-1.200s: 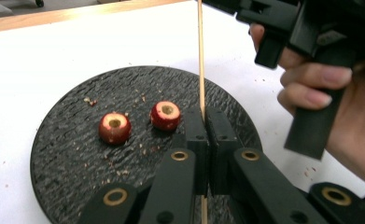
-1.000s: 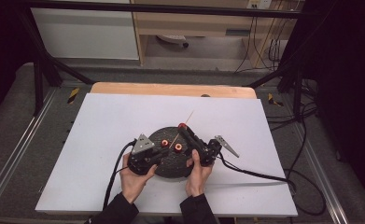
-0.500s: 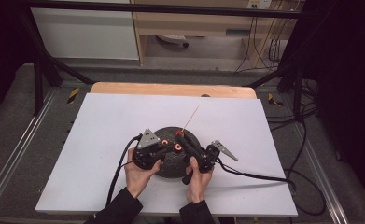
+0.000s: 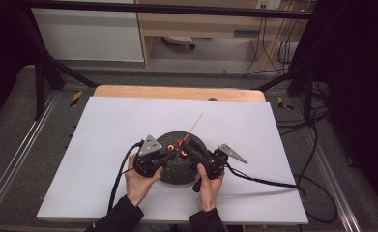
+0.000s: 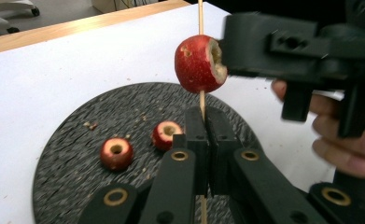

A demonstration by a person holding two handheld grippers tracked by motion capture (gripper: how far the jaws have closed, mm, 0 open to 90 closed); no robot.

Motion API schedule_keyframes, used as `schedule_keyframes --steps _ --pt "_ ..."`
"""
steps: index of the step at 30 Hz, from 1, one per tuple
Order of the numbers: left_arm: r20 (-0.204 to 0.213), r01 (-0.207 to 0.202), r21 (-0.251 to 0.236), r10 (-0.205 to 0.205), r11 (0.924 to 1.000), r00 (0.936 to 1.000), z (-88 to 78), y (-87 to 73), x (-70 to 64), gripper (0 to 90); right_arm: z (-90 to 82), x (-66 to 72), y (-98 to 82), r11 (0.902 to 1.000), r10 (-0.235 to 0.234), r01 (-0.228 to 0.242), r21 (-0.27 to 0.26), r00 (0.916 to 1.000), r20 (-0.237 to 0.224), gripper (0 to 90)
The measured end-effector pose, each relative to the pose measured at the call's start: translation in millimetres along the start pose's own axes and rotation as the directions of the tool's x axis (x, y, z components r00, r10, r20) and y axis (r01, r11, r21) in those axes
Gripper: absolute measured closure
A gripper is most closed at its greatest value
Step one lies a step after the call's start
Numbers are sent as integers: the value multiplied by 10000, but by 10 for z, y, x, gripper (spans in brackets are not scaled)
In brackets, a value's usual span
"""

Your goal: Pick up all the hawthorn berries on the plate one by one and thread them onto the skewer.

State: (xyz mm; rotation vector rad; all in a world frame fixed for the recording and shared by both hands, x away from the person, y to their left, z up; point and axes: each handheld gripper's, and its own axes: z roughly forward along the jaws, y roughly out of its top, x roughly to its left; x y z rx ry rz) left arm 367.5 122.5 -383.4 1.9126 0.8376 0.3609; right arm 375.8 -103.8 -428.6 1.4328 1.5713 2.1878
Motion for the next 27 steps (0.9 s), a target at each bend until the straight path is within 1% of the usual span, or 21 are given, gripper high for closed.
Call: schedule_keyframes --steps 3,6,9,12,15,16,18,19,20,22,25,27 --pt "-88 -60 89 61 9999 9999 -49 -30 50 882 -16 3 59 9986 -405 403 334 9992 33 333" --pt "-175 -94 174 97 9998 9998 -112 -70 95 882 -30 -9 114 9927 -910 896 804 9958 140 243" --pt "-226 -83 238 89 9997 9997 -183 -126 143 882 -41 -24 160 9815 -1330 1288 1414 9909 205 158" --pt "-262 -62 304 70 9995 9996 -250 -181 194 882 -51 -41 195 9648 -1794 1700 2004 9834 291 90" --pt "-298 -123 420 135 9990 9995 -318 -235 244 882 -67 -63 227 9410 -2201 1996 2732 9744 463 36" --pt "-289 -124 457 137 9989 9995 -342 -254 259 882 -70 -71 233 9322 -2373 2116 2937 9699 543 27" --pt "-283 -162 525 177 9985 9994 -387 -301 285 882 -77 -82 246 9149 -2566 2227 3366 9647 590 19" --pt "-269 -176 570 192 9982 9995 -409 -329 297 882 -78 -91 251 9056 -2713 2360 3525 9610 536 14" --pt "-262 -179 624 195 9979 9995 -429 -356 308 882 -79 -95 254 8977 -2765 2393 3700 9597 504 11" --pt "-280 -209 712 229 9972 9993 -471 -410 329 882 -79 -108 257 8788 -2969 2573 4018 9541 384 6" --pt "-245 -270 821 291 9963 9993 -533 -487 365 882 -78 -128 265 8479 -3198 2690 4568 9468 359 6" --pt "-179 -290 915 307 9954 9994 -580 -542 393 882 -79 -140 274 8312 -3367 2731 4844 9404 476 7"
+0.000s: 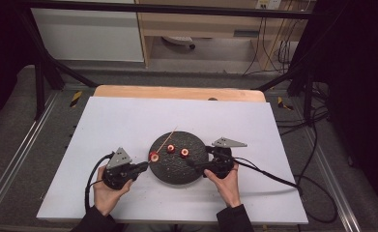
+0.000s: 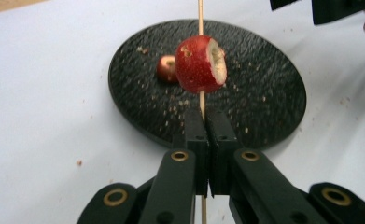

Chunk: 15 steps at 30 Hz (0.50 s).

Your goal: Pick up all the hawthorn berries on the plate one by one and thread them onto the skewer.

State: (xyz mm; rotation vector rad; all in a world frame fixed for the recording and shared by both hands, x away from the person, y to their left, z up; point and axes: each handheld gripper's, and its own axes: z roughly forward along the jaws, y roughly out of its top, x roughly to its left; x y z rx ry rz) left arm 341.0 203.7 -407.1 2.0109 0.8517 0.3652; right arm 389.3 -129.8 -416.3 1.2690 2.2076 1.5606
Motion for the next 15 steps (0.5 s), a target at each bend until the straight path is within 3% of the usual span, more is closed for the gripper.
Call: schedule_keyframes --steps 7,12,15 --pt "131 -102 19 101 9999 9999 -101 -168 34 882 8 -33 24 9962 -447 443 746 9990 33 16" --pt "244 -137 -6 138 9999 9996 -132 -240 42 882 64 -17 68 9869 -953 924 1324 9953 155 29" --pt "273 -145 29 144 9999 9995 -140 -260 55 882 108 4 126 9756 -1327 1286 1779 9911 113 46"
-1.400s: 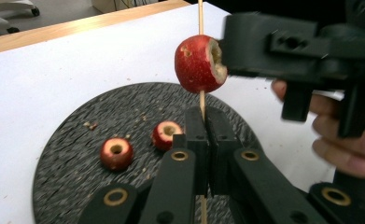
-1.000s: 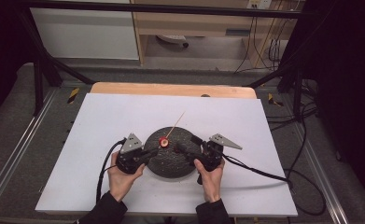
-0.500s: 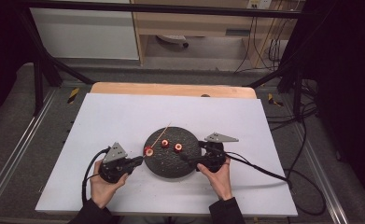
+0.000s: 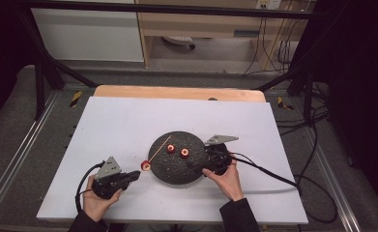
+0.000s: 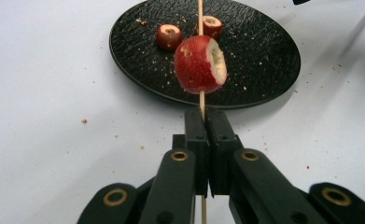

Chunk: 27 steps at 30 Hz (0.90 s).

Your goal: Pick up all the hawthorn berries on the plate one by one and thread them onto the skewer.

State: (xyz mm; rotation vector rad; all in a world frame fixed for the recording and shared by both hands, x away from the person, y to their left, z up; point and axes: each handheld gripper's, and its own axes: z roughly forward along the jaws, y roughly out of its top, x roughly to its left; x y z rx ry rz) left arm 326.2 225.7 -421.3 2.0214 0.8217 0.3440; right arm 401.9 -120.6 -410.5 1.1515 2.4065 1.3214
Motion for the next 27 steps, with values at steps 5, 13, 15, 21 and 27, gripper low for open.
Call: schedule_keyframes --steps 5,13,15,21,27 --pt "44 8 28 -8 10000 10000 -21 -30 17 882 79 18 134 9933 -659 651 958 9978 52 71" --pt "70 101 124 -101 9999 9999 -38 -81 65 882 190 4 287 9787 -1160 1107 1731 9930 205 89" --pt "93 150 127 -151 9998 9998 -30 -89 69 882 223 -12 322 9747 -1249 1179 1897 9918 254 98" --pt "137 59 203 -62 9998 9999 -20 -95 60 882 302 -94 394 9664 -1292 1201 2275 9913 254 152" --pt "158 49 203 -52 9998 9999 -13 -96 45 882 395 -105 482 9450 -1673 1548 2882 9857 190 231"
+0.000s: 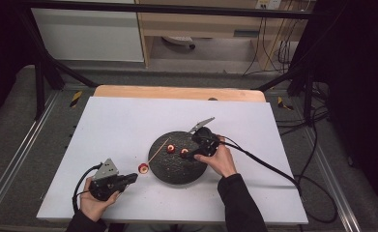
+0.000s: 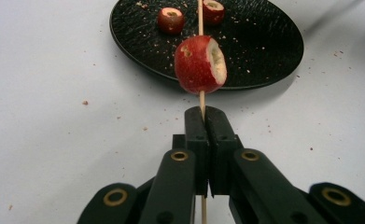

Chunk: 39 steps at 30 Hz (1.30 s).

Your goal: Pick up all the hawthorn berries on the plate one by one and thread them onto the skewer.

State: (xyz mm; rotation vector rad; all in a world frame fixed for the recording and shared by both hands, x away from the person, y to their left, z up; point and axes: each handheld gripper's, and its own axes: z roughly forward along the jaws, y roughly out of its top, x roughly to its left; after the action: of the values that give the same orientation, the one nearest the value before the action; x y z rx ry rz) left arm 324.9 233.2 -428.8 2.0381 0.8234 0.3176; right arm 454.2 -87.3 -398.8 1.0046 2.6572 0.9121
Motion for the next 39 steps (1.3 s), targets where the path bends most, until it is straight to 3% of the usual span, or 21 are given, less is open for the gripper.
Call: schedule_keyframes --steps 6,19,27,39 --pt "-2 0 63 0 10000 10000 4 -3 13 882 85 17 110 9968 -494 497 620 9988 -59 320" --pt "32 9 100 -9 9999 10000 13 -4 21 882 269 5 238 9826 -579 679 1730 9964 -618 495" --pt "29 33 99 -34 9999 10000 18 -5 22 882 311 -6 254 9785 -389 522 1995 9968 -699 576" --pt "50 7 117 -8 9999 10000 16 -6 21 882 342 -30 260 9774 102 49 2114 9975 -704 616"
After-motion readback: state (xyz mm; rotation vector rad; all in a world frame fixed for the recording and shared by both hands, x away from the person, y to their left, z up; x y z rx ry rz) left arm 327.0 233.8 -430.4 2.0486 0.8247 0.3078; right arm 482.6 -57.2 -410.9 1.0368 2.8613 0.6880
